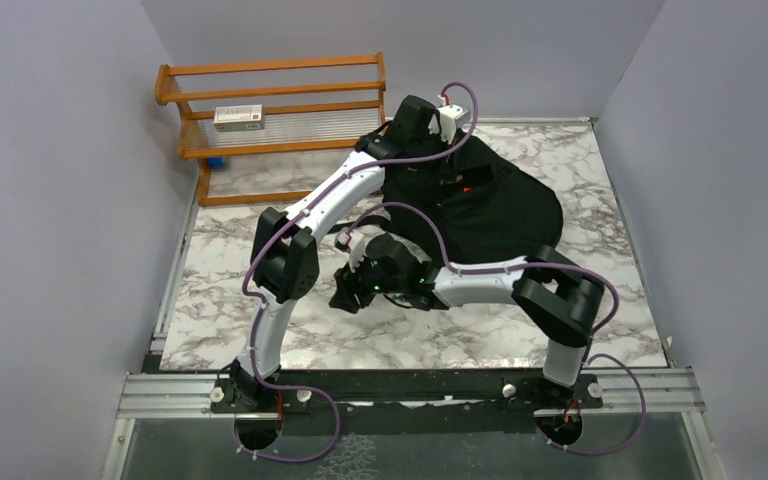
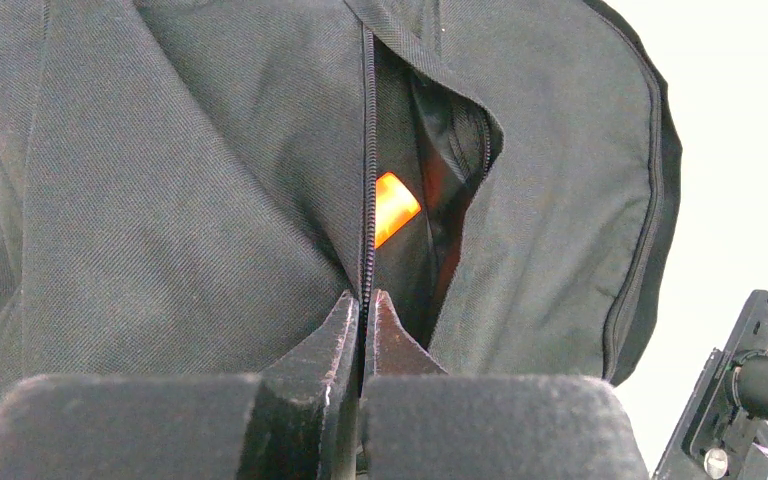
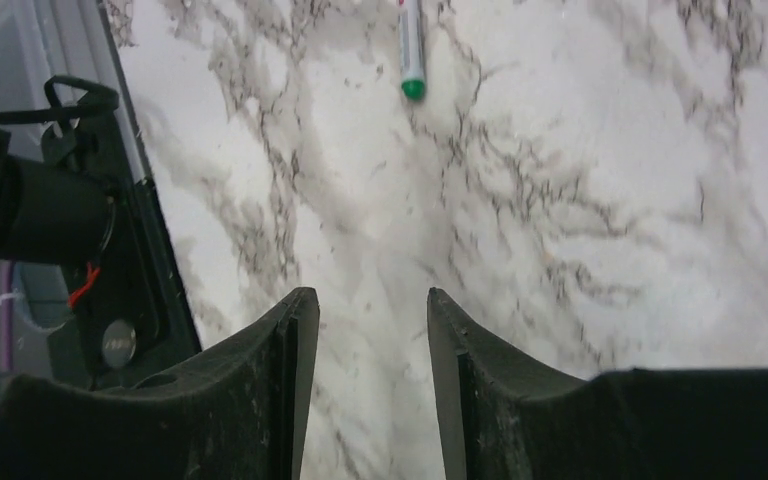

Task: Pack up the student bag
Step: Pick up the stationery from the center of the board.

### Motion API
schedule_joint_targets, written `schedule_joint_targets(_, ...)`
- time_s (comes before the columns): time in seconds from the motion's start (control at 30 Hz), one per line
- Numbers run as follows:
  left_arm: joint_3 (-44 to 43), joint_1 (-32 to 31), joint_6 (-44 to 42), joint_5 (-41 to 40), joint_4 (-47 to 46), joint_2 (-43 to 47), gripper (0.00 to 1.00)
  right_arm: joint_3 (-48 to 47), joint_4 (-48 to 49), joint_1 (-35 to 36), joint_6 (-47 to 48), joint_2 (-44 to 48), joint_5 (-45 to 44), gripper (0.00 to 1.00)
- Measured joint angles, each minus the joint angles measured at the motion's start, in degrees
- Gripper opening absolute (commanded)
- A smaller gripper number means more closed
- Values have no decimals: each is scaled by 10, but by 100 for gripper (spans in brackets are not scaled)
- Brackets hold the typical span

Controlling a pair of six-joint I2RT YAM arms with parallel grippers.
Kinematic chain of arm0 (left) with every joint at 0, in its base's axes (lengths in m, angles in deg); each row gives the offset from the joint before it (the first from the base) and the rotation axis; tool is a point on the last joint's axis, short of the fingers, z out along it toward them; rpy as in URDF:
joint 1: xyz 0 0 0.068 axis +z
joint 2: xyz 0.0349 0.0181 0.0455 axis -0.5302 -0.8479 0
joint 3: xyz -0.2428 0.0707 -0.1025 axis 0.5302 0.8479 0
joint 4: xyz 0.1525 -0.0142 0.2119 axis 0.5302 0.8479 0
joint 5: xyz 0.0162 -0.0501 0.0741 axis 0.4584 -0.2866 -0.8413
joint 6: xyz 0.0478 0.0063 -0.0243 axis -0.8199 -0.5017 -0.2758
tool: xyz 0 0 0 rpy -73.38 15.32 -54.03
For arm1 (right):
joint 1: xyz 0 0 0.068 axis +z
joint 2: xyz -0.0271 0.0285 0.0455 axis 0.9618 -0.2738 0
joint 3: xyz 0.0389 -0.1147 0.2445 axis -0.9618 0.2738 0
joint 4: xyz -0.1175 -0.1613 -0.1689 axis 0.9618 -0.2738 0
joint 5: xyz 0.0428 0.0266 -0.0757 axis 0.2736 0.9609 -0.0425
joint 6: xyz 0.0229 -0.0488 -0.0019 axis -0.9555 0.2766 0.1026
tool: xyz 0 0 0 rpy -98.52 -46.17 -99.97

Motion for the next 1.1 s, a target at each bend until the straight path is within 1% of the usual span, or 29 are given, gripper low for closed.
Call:
schedule_joint_targets(0.17,-8,0,-4,-5,16,0,0,-69,24,0,28,-82,2,52)
schedule_joint_targets(0.27,-13,0,-9,-7,26,0,0,-116,23,0,44,-130,2,53)
schedule_joint_targets(0.47,-23,0,-16,-11,41,0,0,-198,14,3,76,-197,5,56)
schedule_joint_targets(0.73,-56,1,-29,-21,77,0,0,-258,15,5,112,-258,7,59)
schedule_joint_targets(0.9,-76,4,-31,-22,96,0,0,-278,28,11,136,-278,10,60)
schedule_joint_targets(1.1,-79,6,-31,-21,104,0,0,-311,28,25,175,-302,8,60)
